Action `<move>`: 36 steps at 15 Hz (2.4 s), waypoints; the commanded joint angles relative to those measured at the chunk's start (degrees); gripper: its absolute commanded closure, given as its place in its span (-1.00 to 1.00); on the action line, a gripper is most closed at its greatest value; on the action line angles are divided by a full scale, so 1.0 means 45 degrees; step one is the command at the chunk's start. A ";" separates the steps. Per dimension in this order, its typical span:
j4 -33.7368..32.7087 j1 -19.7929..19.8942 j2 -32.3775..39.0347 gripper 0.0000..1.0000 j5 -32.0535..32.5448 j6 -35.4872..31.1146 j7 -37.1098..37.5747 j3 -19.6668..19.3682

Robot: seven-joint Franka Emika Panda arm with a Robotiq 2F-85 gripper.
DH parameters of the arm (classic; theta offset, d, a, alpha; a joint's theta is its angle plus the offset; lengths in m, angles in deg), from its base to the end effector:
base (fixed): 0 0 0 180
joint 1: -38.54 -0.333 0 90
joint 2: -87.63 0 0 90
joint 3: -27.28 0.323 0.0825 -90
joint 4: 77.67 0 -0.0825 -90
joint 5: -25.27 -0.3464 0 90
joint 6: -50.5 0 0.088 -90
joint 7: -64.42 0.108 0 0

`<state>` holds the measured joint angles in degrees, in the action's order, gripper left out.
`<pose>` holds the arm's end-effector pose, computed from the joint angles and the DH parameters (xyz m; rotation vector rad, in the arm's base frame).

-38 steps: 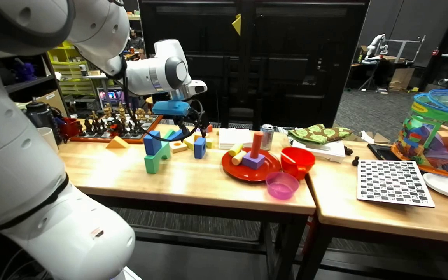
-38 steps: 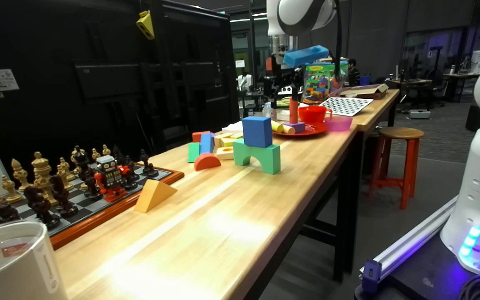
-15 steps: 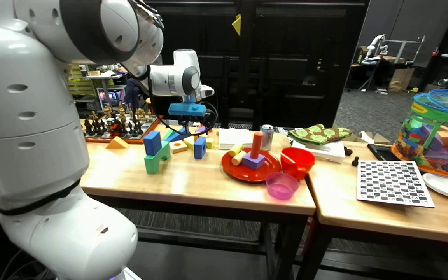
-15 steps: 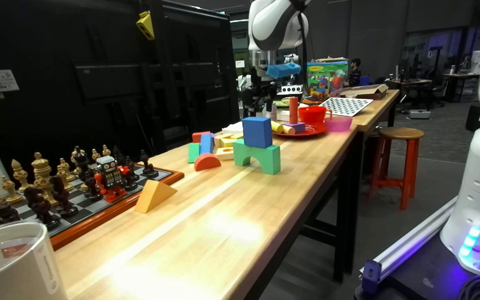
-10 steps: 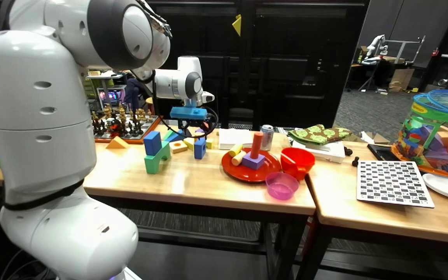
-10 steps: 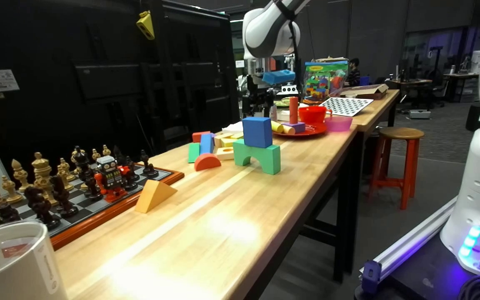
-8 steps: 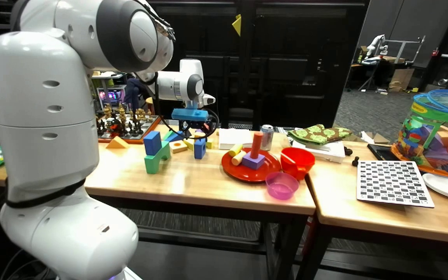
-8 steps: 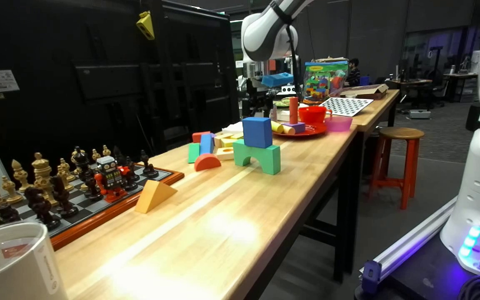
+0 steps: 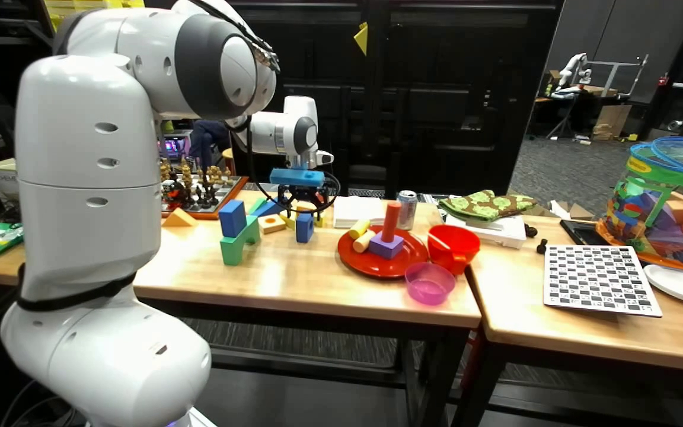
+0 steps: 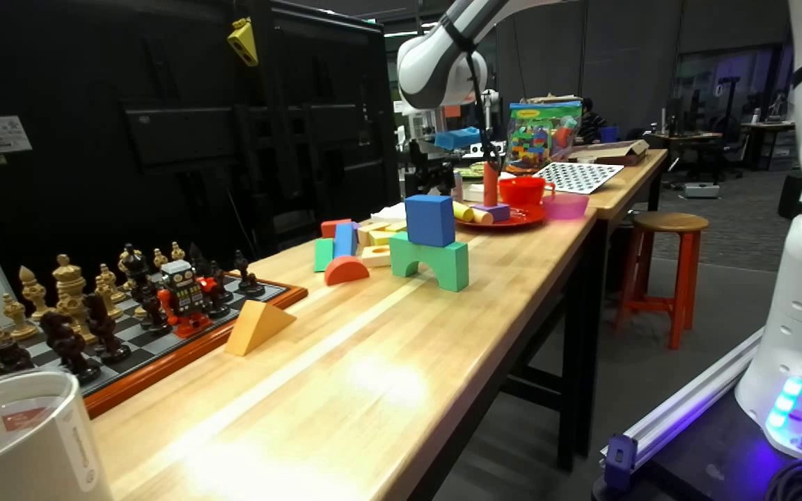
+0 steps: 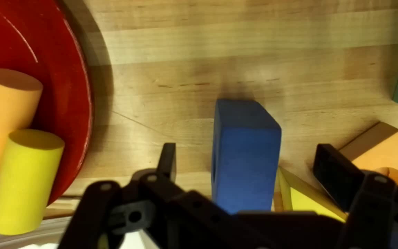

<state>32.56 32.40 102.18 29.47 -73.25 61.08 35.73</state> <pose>0.5618 0.1383 0.3870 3.0690 0.5422 -0.0191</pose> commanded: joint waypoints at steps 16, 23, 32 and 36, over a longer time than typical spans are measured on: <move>-0.1614 -0.0049 0.0993 0.42 -0.0403 0.1203 -0.0750 -0.0062; -0.1377 -0.0125 0.0591 0.70 -0.0307 0.1317 -0.0601 -0.0060; 0.0666 -0.0822 -0.2620 0.70 0.0577 0.1327 0.1090 0.0064; 0.1970 -0.1133 -0.4437 0.70 0.1093 0.1297 0.2152 0.0425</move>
<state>34.97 28.25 89.93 32.45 -67.16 67.04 36.69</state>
